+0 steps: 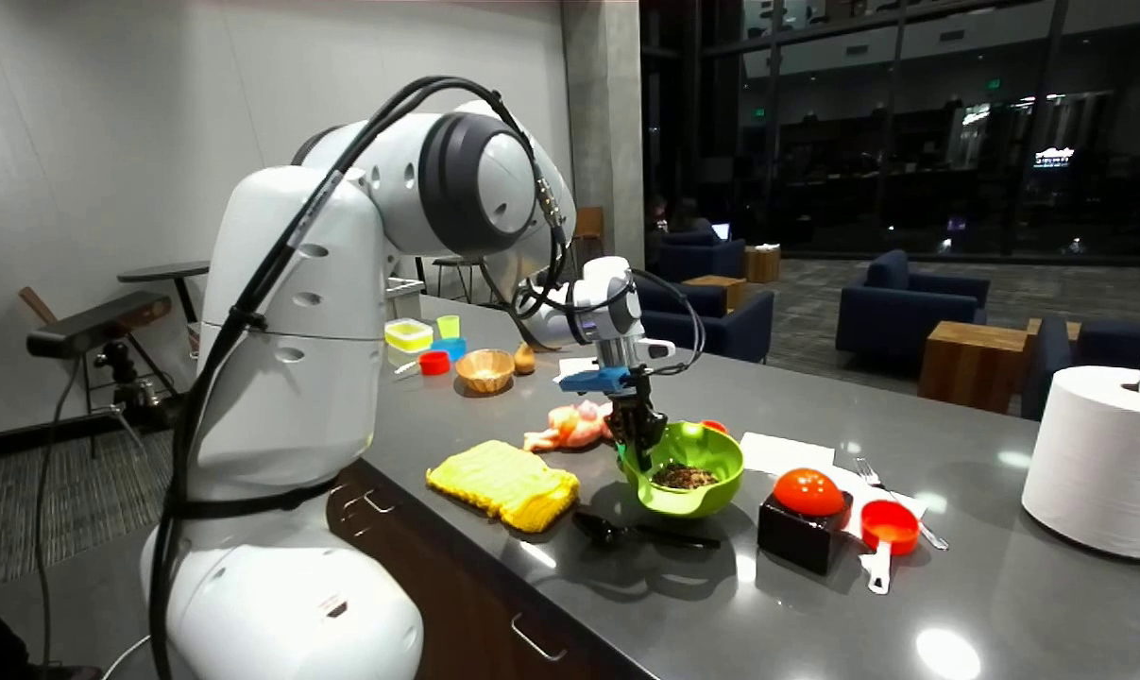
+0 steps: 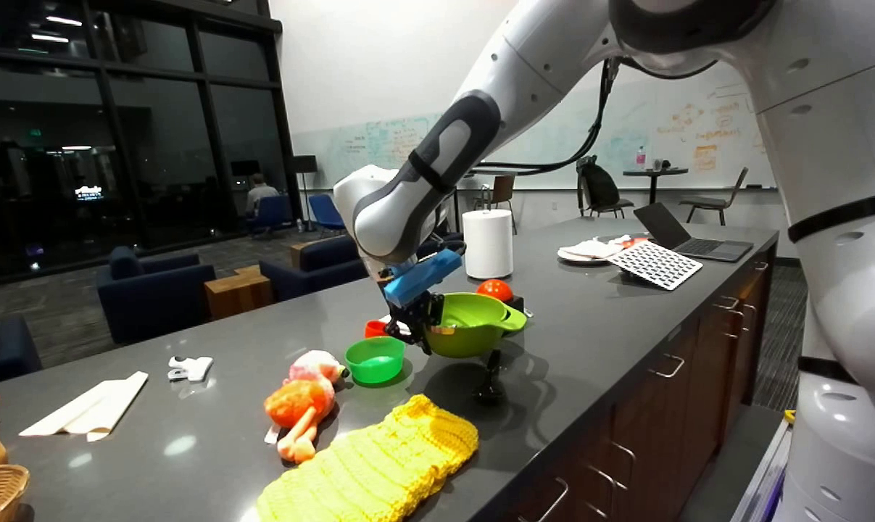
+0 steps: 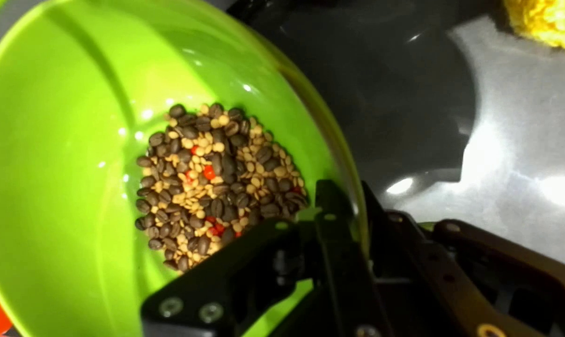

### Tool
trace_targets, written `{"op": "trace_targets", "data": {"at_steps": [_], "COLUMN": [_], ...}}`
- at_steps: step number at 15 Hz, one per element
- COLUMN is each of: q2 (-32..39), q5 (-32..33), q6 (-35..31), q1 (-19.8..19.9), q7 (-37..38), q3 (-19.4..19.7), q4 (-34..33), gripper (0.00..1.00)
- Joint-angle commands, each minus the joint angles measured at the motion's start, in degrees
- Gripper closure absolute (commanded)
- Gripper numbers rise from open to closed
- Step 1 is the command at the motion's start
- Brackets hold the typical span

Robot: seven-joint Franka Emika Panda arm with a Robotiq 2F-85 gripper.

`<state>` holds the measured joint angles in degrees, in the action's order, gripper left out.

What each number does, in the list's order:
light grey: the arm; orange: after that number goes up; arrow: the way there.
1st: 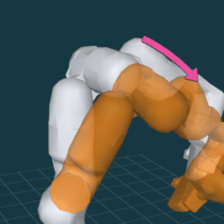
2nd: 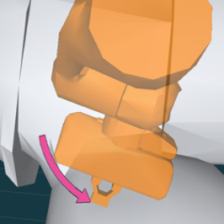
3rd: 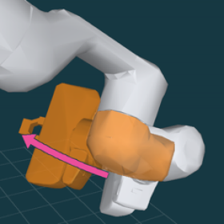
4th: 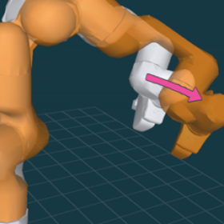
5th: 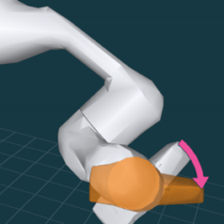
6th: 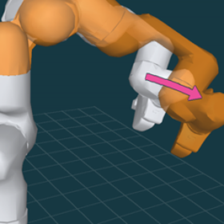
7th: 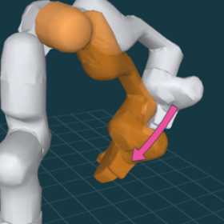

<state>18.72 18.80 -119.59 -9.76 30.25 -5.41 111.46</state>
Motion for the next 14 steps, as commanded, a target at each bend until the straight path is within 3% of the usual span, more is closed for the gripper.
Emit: {"op": "trace_targets", "data": {"at_steps": [1, 13, 14], "q2": [2.03, 6.26, 6.14], "q5": [-0.88, -1.42, -1.41], "q6": [-0.42, -2.69, -2.71], "q1": [-0.52, -0.76, -0.75], "q7": [-2.84, -5.63, -5.54], "q3": [1.82, 3.41, 3.47], "q4": [-2.48, -5.67, -5.58], "gripper": [0.97, 0.97, 0.87]}}
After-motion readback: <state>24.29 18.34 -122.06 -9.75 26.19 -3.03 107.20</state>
